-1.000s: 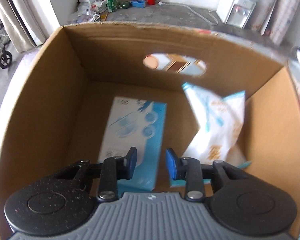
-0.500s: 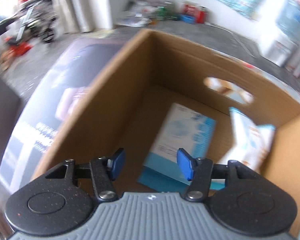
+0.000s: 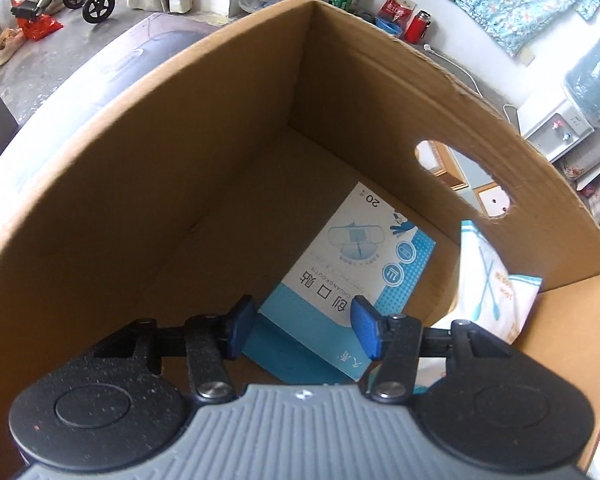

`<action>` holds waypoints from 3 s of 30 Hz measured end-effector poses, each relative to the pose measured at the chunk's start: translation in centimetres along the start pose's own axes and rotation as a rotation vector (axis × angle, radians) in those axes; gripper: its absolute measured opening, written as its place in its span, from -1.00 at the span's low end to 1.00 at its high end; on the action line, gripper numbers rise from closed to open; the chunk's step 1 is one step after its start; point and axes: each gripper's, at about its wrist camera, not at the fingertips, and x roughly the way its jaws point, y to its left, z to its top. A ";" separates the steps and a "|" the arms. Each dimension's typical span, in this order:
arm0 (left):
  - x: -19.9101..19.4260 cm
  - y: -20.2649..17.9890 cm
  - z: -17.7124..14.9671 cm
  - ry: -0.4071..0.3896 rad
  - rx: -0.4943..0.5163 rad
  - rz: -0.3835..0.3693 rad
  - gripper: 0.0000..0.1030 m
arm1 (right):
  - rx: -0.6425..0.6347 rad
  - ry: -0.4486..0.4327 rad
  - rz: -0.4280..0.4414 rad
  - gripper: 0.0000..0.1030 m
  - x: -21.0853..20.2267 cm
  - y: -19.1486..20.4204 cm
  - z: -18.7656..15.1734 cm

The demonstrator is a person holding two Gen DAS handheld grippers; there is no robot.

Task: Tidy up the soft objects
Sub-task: 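Grasp the pink knitted cloth beside the pink plush toy with the right gripper, then carry the pink cloth over the cardboard box with the right gripper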

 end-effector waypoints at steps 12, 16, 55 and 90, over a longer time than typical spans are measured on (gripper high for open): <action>-0.6 -0.5 -0.6 -0.034 -0.020 -0.034 0.07 | 0.016 -0.028 -0.010 0.01 -1.3 -0.7 0.1; -3.3 0.1 -1.1 -0.108 -0.044 -0.029 0.14 | 0.008 -0.127 -0.051 0.01 -5.7 -1.3 1.1; -10.2 -24.2 -19.5 0.024 0.737 -0.509 0.29 | 0.324 -0.177 0.024 -0.59 -12.7 -17.6 3.8; -22.3 7.6 -19.0 -0.479 0.088 -0.182 0.57 | -0.151 0.509 0.189 -0.59 20.2 12.7 7.2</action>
